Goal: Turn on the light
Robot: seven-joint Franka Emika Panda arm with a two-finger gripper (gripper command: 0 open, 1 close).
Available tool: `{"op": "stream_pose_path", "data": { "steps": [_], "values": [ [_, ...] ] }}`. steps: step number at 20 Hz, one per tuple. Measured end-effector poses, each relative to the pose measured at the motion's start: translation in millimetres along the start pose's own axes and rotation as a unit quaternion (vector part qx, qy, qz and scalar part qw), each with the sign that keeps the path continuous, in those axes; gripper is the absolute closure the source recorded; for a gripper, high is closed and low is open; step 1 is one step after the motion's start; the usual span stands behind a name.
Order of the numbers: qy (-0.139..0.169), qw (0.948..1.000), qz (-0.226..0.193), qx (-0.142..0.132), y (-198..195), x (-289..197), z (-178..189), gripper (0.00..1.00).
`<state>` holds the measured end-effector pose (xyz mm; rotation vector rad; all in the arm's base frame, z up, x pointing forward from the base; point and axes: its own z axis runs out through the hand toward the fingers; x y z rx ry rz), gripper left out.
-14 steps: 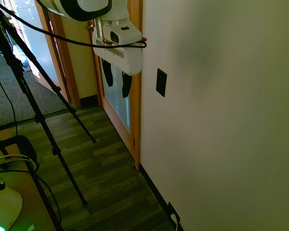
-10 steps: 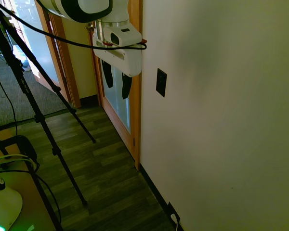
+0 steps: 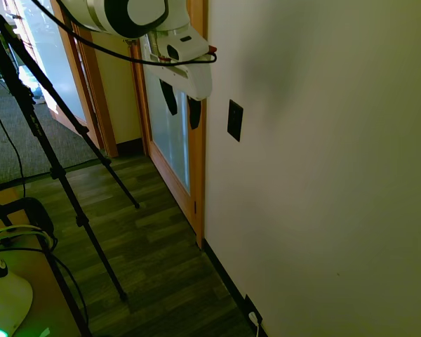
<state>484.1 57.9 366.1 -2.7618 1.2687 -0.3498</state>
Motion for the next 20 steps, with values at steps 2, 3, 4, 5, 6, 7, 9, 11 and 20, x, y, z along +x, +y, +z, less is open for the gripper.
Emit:
{"op": "stream_pose_path", "data": {
  "steps": [2,3,4,5,6,7,9,11,20],
  "values": [
    [0.014,0.9998,0.005,0.013,-10.1,-0.6,13.3,0.0],
    [0.019,0.9996,0.008,0.018,-14.5,-2.3,21.0,0.0],
    [0.024,0.9994,0.011,0.021,-19.0,-3.9,28.7,0.0],
    [0.029,0.9992,0.014,0.024,-23.7,-3.9,35.9,0.0],
    [0.038,0.9987,0.021,0.028,-28.1,-2.4,42.8,0.0],
    [0.045,0.9981,0.027,0.032,-32.2,0.3,48.8,0.0],
    [0.058,0.9967,0.039,0.042,-41.6,6.5,58.3,0.0],
    [0.066,0.9956,0.046,0.048,-51.1,13.4,66.9,0.0],
    [0.098,0.9898,0.076,0.07,-75.0,42.4,109.5,0.0]
  ]
}}
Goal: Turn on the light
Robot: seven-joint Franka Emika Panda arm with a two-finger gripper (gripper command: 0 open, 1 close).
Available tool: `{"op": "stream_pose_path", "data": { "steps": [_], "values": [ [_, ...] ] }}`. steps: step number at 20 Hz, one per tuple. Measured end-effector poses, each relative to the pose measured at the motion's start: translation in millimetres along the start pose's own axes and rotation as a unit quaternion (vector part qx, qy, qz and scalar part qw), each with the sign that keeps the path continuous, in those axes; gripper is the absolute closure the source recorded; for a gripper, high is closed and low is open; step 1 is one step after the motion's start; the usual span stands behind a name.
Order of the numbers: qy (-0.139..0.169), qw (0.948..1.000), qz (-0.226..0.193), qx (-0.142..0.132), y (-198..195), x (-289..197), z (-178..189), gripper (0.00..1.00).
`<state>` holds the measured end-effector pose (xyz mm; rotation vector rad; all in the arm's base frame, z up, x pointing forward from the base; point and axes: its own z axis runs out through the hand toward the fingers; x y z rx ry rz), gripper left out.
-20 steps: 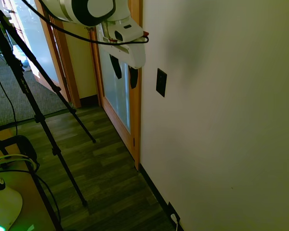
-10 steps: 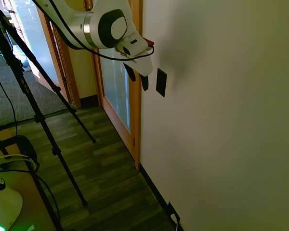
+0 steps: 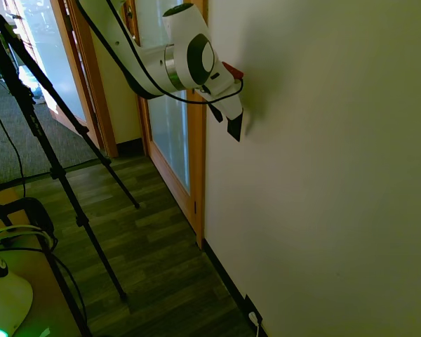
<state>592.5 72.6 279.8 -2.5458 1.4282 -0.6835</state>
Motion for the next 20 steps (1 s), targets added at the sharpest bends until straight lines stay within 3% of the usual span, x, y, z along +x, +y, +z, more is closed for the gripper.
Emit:
{"op": "stream_pose_path", "data": {
  "steps": [2,3,20],
  "values": [
    [-0.001,1.0,0.001,0.0,-1.3,0.4,5.8,0.0],
    [-0.001,1.0,0.001,0.0,-2.4,0.7,7.9,1.0],
    [-0.002,1.0,0.005,0.002,-3.8,0.6,11.8,1.0]
  ]
}}
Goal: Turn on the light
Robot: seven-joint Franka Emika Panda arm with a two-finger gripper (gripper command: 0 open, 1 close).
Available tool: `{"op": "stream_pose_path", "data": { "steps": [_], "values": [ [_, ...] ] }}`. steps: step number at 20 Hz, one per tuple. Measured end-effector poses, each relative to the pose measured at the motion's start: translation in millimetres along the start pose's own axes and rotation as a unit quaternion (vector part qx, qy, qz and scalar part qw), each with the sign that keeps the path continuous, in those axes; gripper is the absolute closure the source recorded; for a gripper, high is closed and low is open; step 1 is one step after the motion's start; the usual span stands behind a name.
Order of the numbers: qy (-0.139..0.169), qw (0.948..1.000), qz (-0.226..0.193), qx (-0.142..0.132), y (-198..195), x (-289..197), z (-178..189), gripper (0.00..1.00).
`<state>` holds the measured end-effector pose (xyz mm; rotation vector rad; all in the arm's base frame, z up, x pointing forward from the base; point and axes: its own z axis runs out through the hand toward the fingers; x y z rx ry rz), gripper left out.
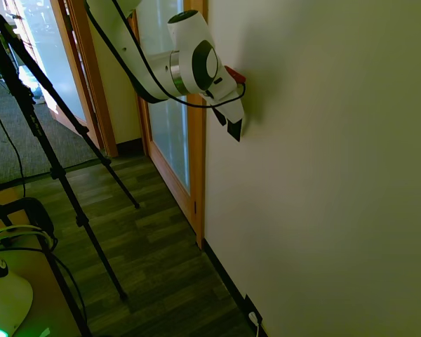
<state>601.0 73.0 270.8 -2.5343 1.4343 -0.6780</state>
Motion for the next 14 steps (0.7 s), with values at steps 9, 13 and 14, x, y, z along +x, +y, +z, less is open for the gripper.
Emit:
{"op": "stream_pose_path", "data": {
  "steps": [9,13,14],
  "values": [
    [0.002,1.0,-0.001,0.004,-8.8,-0.4,-4.0,1.0],
    [0.002,1.0,0.0,0.003,-8.8,0.0,-3.9,1.0],
    [0.003,1.0,0.002,0.002,-8.2,1.0,-3.8,1.0]
  ]
}}
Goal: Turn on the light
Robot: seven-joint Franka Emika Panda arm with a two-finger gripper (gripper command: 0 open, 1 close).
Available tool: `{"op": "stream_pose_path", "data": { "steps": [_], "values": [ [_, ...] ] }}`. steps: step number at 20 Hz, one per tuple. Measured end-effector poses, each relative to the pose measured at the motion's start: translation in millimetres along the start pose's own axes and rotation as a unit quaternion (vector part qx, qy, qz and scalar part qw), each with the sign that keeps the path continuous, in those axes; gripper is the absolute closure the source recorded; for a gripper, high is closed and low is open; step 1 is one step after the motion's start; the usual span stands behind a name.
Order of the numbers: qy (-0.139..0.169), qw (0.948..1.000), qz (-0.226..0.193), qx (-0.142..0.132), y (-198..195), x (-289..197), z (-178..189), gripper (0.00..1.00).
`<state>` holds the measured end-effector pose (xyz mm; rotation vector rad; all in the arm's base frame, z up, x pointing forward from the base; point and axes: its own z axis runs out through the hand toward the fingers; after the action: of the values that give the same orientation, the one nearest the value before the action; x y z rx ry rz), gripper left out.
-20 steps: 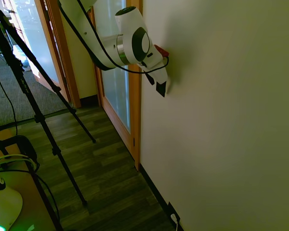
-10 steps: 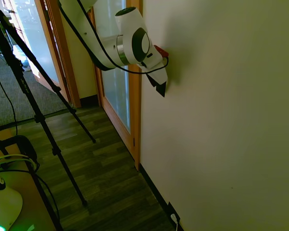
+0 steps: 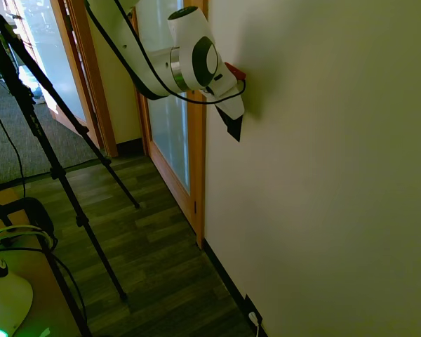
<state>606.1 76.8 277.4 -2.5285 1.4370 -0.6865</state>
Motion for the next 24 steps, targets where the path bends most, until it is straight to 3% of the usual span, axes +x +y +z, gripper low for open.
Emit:
{"op": "stream_pose_path", "data": {
  "steps": [13,24],
  "values": [
    [0.017,0.9997,0.016,0.01,-3.3,0.5,-25.6,1.0],
    [0.045,0.9979,0.039,0.028,13.0,14.6,-102.3,1.0]
  ]
}}
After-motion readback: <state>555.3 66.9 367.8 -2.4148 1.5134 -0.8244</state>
